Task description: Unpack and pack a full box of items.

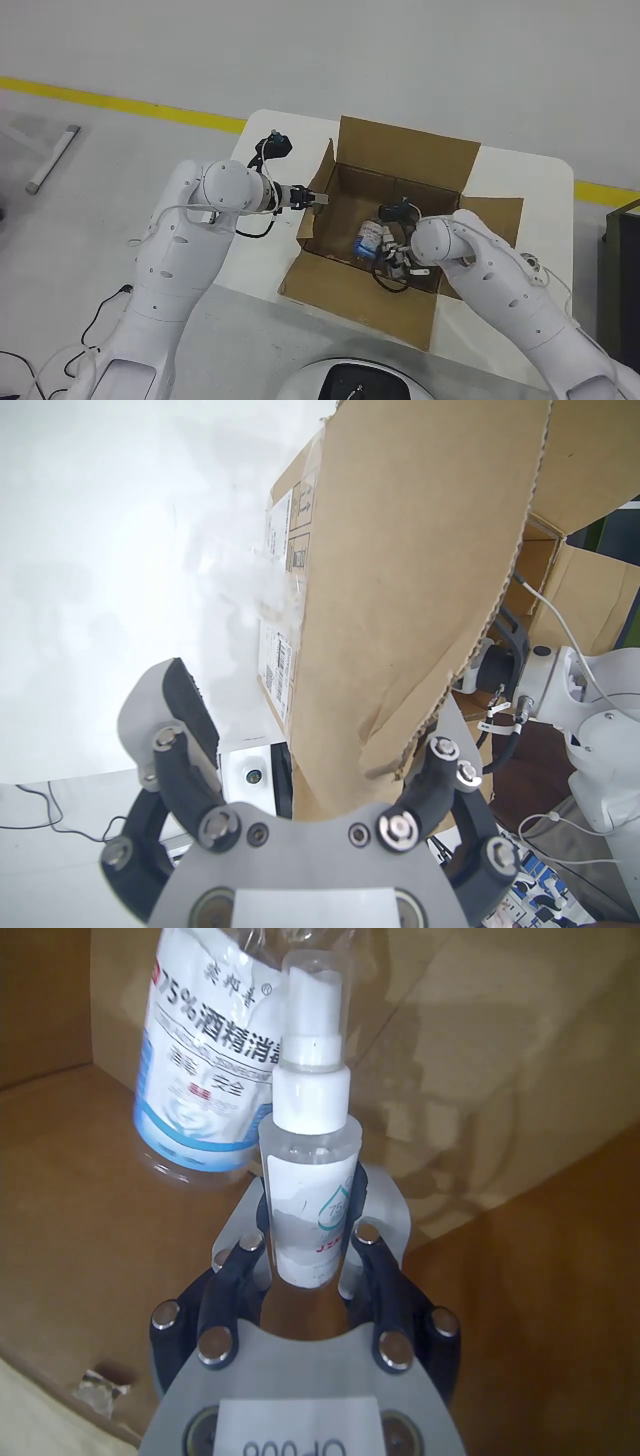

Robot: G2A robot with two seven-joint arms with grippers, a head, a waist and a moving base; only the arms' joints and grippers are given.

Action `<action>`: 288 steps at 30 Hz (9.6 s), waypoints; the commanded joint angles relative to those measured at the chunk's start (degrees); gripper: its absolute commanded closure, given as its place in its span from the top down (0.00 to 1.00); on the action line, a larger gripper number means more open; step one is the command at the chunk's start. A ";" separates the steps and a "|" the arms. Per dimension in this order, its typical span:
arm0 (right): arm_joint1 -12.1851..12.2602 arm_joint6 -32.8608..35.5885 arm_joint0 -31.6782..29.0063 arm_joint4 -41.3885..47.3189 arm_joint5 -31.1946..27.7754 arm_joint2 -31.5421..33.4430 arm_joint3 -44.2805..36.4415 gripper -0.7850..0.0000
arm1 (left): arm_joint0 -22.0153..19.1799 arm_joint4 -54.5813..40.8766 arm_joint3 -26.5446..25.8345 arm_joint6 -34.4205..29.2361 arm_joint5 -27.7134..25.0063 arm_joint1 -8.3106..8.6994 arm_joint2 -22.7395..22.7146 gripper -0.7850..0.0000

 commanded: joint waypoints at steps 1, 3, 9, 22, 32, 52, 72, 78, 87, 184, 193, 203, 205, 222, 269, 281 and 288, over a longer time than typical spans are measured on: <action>-0.55 -0.89 0.77 1.04 -2.24 -0.88 0.57 0.00 | 0.00 0.00 0.00 0.00 0.00 0.00 0.00 1.00; -1.01 -2.06 1.09 3.00 -4.07 -1.10 1.07 0.00 | 0.00 0.00 0.00 0.00 0.00 0.00 0.00 1.00; -1.64 -6.76 0.67 8.50 -4.15 0.95 2.80 0.00 | 0.00 0.00 0.00 0.00 0.00 0.00 0.00 1.00; -2.36 -12.65 -1.71 17.79 12.82 6.33 5.27 0.00 | 0.00 0.00 0.00 0.00 0.00 0.00 0.00 1.00; -3.23 -16.12 -2.16 22.59 11.97 6.56 4.66 0.82 | 0.00 0.00 0.00 0.00 0.00 0.00 0.00 1.00; 0.07 -11.39 -6.13 16.44 8.65 14.92 -13.00 1.00 | 0.00 0.00 0.00 0.00 0.00 0.00 0.00 1.00; 8.69 11.62 -33.34 -10.53 -4.96 65.88 -50.81 0.00 | 0.00 0.00 0.00 0.00 0.00 0.00 0.00 1.00; 10.61 12.75 -48.96 -23.19 -7.09 73.21 -49.52 0.00 | 0.00 0.00 0.00 0.00 0.00 0.00 0.00 1.00; 12.50 12.75 -58.75 -24.85 -6.09 74.39 -44.38 0.00 | 0.00 0.00 0.00 0.00 0.00 0.00 0.00 1.00; 10.38 5.74 -48.50 -15.58 -14.37 57.86 -23.64 0.00 | 0.00 0.00 0.00 0.00 0.00 0.00 0.00 1.00; 9.47 2.64 -51.30 15.98 -14.90 76.78 -31.63 0.00 | 0.00 0.00 0.00 0.00 0.00 0.00 0.00 1.00; 9.67 4.28 -49.09 39.65 -13.73 81.95 -39.96 0.00 | 0.00 0.00 0.00 0.00 0.00 0.00 0.00 1.00; 10.14 4.33 -47.41 39.77 -11.50 79.54 -41.55 0.00 | 0.00 0.00 0.00 0.00 0.00 0.00 0.00 1.00; 11.20 -6.61 -31.04 35.27 9.95 47.46 -33.55 0.00 | 0.00 0.00 0.00 0.00 0.00 0.00 0.00 1.00; 11.20 -6.61 -31.04 35.27 9.95 47.46 -33.55 0.00 | 0.00 0.00 0.00 0.00 0.00 0.00 0.00 1.00; 11.20 -6.61 -31.04 35.27 9.95 47.46 -33.55 0.00 | 0.00 0.00 0.00 0.00 0.00 0.00 0.00 1.00; 11.20 -6.61 -31.04 35.27 9.95 47.46 -33.55 0.00 | 0.00 0.00 0.00 0.00 0.00 0.00 0.00 1.00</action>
